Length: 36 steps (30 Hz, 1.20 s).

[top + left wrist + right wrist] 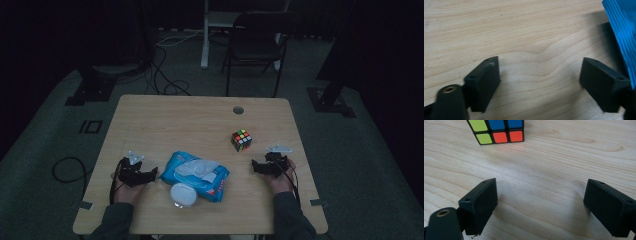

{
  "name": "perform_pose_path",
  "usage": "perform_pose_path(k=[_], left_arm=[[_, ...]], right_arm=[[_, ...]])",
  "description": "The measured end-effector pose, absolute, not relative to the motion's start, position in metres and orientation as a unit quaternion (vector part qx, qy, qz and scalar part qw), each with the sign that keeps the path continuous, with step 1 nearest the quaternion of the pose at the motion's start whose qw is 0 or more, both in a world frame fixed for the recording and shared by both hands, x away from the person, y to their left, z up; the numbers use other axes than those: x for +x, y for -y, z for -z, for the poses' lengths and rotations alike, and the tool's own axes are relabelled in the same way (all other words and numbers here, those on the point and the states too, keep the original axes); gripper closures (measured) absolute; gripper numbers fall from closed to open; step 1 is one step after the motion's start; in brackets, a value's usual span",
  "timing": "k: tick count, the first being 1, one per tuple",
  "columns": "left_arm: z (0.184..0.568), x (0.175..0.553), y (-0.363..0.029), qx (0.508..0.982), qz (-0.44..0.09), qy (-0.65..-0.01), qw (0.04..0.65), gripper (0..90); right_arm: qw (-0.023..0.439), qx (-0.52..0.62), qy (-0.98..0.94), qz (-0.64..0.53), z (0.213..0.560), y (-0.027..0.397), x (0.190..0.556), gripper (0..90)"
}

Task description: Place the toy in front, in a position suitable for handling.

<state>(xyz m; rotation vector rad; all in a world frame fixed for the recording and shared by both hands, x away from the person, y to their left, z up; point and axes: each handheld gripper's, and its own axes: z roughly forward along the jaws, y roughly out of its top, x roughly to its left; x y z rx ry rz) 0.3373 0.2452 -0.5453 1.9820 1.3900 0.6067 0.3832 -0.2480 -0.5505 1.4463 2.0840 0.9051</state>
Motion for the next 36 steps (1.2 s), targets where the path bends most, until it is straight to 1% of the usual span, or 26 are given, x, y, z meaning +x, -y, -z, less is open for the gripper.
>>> perform_pose_path(k=[3,5,7,9,10,14,27,31,36], left_arm=[[0.545,0.335,-0.248,0.754,-0.232,-0.523,0.322,26.9],[0.544,0.334,-0.25,0.755,-0.23,-0.524,0.321,26.9],[0.543,0.332,-0.251,0.755,-0.225,-0.525,0.321,31.8],[0.541,0.328,-0.253,0.754,-0.201,-0.527,0.337,37.5],[0.539,0.325,-0.252,0.757,-0.193,-0.52,0.345,37.7],[0.532,0.316,-0.246,0.76,-0.197,-0.505,0.358,38.0],[0.523,0.292,-0.232,0.776,-0.205,-0.469,0.369,41.8],[0.524,0.289,-0.228,0.784,-0.206,-0.459,0.363,46.5],[0.524,0.287,-0.229,0.789,-0.202,-0.454,0.361,48.2]], right_arm=[[0.222,0.524,-0.754,-0.328,0.55,0.248,0.383,12.5],[0.223,0.525,-0.753,-0.328,0.55,0.248,0.383,13.2],[0.224,0.527,-0.751,-0.328,0.55,0.249,0.382,14.0],[0.225,0.527,-0.751,-0.329,0.55,0.25,0.381,15.7],[0.225,0.527,-0.75,-0.33,0.55,0.25,0.381,16.6],[0.226,0.528,-0.749,-0.33,0.55,0.25,0.38,17.2],[0.226,0.527,-0.749,-0.33,0.55,0.25,0.38,17.2],[0.226,0.527,-0.75,-0.33,0.55,0.25,0.38,17.2],[0.226,0.527,-0.75,-0.331,0.55,0.25,0.38,17.2]])
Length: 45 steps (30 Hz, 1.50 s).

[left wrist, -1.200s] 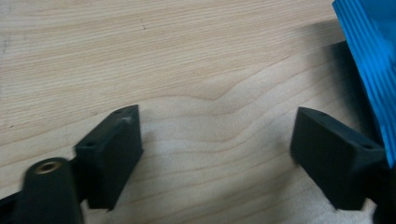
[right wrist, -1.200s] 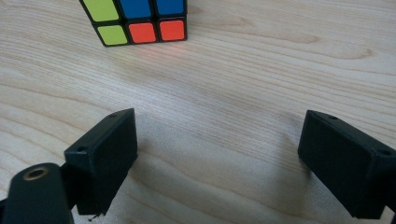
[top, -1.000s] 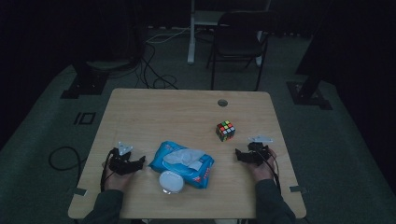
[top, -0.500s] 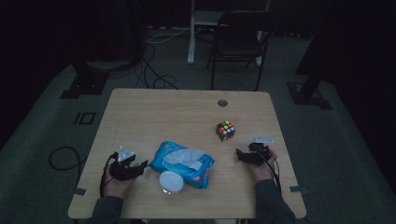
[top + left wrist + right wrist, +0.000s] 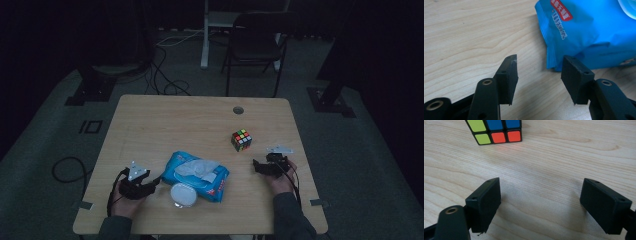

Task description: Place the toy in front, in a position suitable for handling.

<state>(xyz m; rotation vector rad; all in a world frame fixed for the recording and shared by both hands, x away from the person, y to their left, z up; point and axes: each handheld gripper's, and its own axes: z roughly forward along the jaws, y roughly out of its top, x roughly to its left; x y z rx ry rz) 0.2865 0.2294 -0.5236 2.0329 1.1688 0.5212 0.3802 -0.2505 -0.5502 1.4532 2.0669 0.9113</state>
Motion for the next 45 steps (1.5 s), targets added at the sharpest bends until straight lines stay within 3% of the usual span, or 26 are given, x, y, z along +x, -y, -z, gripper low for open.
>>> perform_pose_path(k=[12,16,19,25,45], left_arm=[[0.531,0.295,-0.219,0.802,-0.201,-0.45,0.339,58.4],[0.531,0.298,-0.211,0.808,-0.216,-0.432,0.337,70.5],[0.533,0.302,-0.205,0.815,-0.218,-0.422,0.333,73.0],[0.534,0.305,-0.201,0.822,-0.217,-0.412,0.328,86.8],[0.533,0.312,-0.23,0.807,-0.209,-0.442,0.33,88.5]], right_arm=[[0.226,0.527,-0.75,-0.331,0.55,0.251,0.38,17.2],[0.226,0.527,-0.75,-0.331,0.55,0.251,0.38,17.2],[0.226,0.527,-0.75,-0.33,0.55,0.251,0.38,17.2],[0.226,0.526,-0.75,-0.331,0.55,0.251,0.38,17.2],[0.226,0.524,-0.752,-0.332,0.55,0.252,0.379,17.2]])
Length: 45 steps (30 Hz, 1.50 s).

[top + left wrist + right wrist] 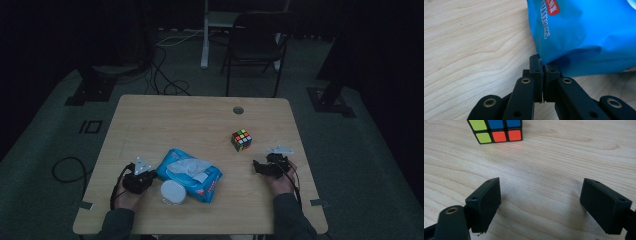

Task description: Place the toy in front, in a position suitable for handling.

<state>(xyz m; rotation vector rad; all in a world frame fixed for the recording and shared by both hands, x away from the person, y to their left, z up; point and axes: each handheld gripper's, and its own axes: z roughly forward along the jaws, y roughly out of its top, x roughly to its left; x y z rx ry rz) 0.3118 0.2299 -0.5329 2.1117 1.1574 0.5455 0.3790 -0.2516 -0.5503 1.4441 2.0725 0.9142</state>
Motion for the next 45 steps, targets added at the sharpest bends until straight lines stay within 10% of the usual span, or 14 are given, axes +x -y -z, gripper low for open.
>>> perform_pose_path(k=[45], left_arm=[[0.533,0.428,-0.274,0.751,-0.185,-0.531,0.345,52.7]], right_arm=[[0.224,0.52,-0.755,-0.332,0.55,0.251,0.379,15.6]])
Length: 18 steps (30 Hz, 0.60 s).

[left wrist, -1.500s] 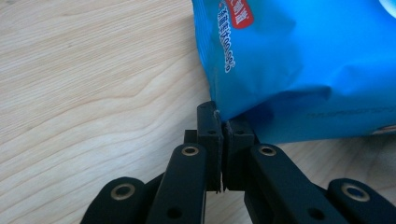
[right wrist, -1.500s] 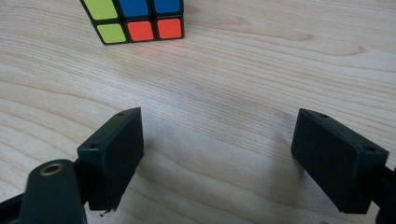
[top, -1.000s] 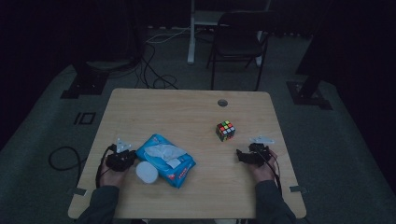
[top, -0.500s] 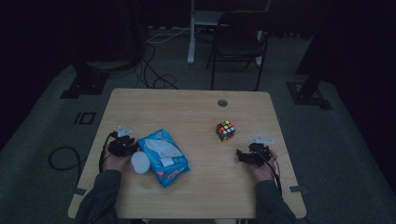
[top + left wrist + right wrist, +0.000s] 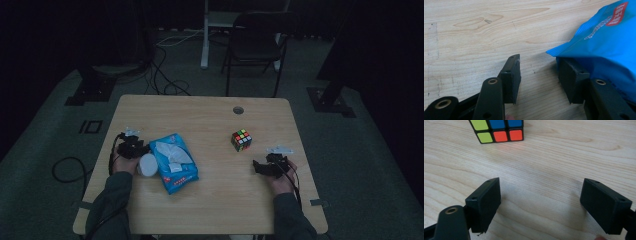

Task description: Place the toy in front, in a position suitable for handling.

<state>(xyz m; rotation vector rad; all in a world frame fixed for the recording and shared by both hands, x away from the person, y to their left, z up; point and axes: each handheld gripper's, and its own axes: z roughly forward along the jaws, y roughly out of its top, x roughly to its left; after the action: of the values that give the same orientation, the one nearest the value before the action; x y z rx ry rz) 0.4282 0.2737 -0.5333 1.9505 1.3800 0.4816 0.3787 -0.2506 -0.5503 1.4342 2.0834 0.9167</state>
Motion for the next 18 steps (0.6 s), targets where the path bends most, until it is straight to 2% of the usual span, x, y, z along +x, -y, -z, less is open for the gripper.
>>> perform_pose_path(k=[2,3,4,9,14,18], left_arm=[[0.533,0.426,-0.276,0.748,-0.182,-0.533,0.351,52.3],[0.533,0.424,-0.279,0.746,-0.18,-0.531,0.358,52.6],[0.531,0.419,-0.284,0.739,-0.181,-0.533,0.37,52.5],[0.526,0.408,-0.295,0.729,-0.195,-0.54,0.373,51.8],[0.511,0.388,-0.305,0.709,-0.22,-0.548,0.385,51.8],[0.495,0.369,-0.298,0.706,-0.242,-0.536,0.395,49.7]], right_arm=[[0.222,0.519,-0.756,-0.331,0.55,0.25,0.378,15.1],[0.233,0.514,-0.76,-0.324,0.546,0.247,0.375,28.3],[0.242,0.508,-0.761,-0.324,0.544,0.245,0.373,30.8],[0.253,0.491,-0.759,-0.346,0.532,0.241,0.37,31.2],[0.249,0.478,-0.763,-0.356,0.525,0.231,0.374,25.4],[0.248,0.466,-0.766,-0.367,0.52,0.222,0.378,21.1]])
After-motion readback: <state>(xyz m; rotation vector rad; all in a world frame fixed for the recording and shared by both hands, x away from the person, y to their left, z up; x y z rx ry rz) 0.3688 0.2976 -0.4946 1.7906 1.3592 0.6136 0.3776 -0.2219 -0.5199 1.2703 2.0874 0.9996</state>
